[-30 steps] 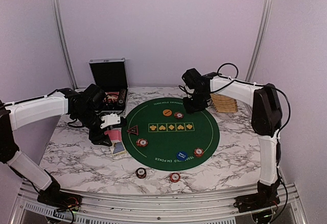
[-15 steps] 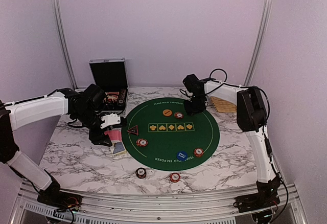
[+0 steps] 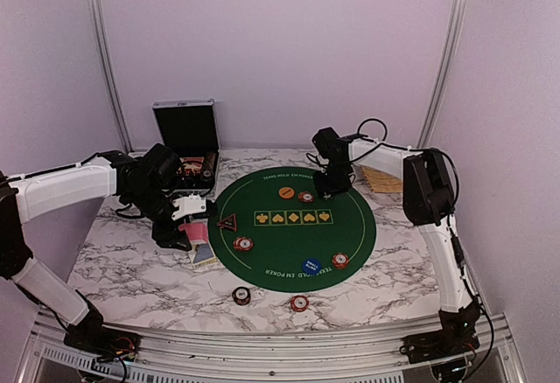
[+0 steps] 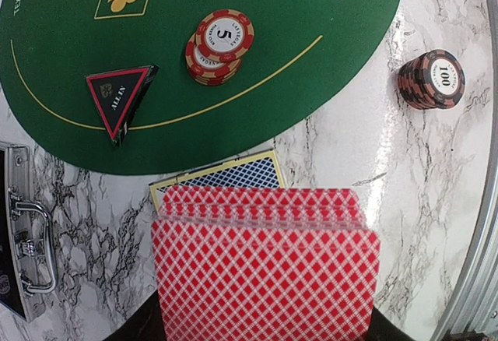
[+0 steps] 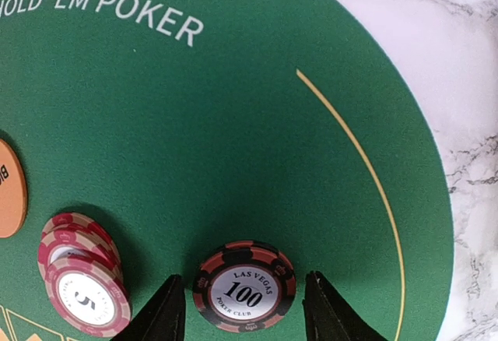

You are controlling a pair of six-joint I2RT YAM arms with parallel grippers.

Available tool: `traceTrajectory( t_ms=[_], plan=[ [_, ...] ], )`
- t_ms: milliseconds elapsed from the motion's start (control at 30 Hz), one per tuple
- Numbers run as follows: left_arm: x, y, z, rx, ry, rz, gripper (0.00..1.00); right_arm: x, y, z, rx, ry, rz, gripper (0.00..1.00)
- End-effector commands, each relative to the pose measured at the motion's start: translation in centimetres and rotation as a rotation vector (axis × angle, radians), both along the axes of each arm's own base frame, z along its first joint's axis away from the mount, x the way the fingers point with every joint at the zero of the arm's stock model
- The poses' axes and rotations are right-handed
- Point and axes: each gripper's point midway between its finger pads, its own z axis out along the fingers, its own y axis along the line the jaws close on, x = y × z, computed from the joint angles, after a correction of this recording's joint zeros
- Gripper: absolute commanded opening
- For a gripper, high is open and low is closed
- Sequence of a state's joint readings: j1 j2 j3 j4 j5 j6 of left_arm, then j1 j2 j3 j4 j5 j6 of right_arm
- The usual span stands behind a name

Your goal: Distribute texas hold em gaming equipment

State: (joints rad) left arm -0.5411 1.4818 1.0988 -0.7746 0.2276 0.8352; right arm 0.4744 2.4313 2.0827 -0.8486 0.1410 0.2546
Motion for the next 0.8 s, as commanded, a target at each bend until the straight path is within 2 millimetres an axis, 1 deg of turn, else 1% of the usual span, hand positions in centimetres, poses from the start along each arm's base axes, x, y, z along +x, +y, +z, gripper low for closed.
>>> traceTrajectory(
  t_ms=[0, 100, 200, 267, 300, 367, 433, 500, 600, 667, 700, 733, 767],
  plan=[
    [0.1, -0.2, 1.2, -0.022, -0.005, -0.008, 0.0, 1.5, 0.2, 3.2, 0.022, -0.066, -0.001, 0.53],
    [0.1, -0.2, 1.2, -0.021, -0.004, -0.01, 0.0, 1.6, 0.6, 5.5, 0.05, -0.098, 0.006, 0.54],
    [0.0, -0.2, 1.2, -0.021, -0.004, -0.009, 0.0, 0.8, 1.4, 8.1, 0.075, -0.135, 0.032, 0.55],
    [0.1, -0.2, 1.2, -0.021, -0.003, -0.008, 0.0, -0.4, 2.7, 10.2, 0.087, -0.165, 0.069, 0.58],
    [0.1, -0.2, 1.2, -0.022, -0.005, -0.008, 0.0, -1.6, 3.9, 10.7, 0.085, -0.172, 0.103, 0.61],
    [0.1, -0.2, 1.3, -0.023, -0.007, -0.008, 0.0, -3.7, 5.6, 12.3, 0.086, -0.203, 0.153, 0.66],
    [0.1, -0.2, 1.3, -0.022, -0.007, -0.007, 0.0, -6.4, 7.6, 13.6, 0.092, -0.222, 0.211, 0.71],
    [0.1, -0.2, 1.3, -0.021, -0.009, -0.006, 0.0, -9.6, 9.7, 14.6, 0.101, -0.23, 0.28, 0.75],
    [0.2, -0.1, 1.4, -0.02, -0.015, -0.005, 0.0, -15.0, 12.7, 14.5, 0.09, -0.206, 0.39, 0.8],
    [0.1, -0.1, 1.4, -0.021, -0.013, -0.004, 0.0, -19.0, 14.7, 13.9, 0.1, -0.176, 0.473, 0.81],
    [0.1, -0.1, 1.4, -0.019, -0.013, -0.003, 0.0, -20.9, 15.3, 13.1, 0.099, -0.154, 0.51, 0.81],
    [0.1, 0.0, 1.4, -0.017, -0.015, -0.002, 0.0, -23.3, 16.4, 12.7, 0.107, -0.139, 0.562, 0.81],
    [0.1, 0.0, 1.3, -0.016, -0.014, -0.002, 0.0, -25.0, 17.2, 12.4, 0.113, -0.125, 0.601, 0.81]
  ],
)
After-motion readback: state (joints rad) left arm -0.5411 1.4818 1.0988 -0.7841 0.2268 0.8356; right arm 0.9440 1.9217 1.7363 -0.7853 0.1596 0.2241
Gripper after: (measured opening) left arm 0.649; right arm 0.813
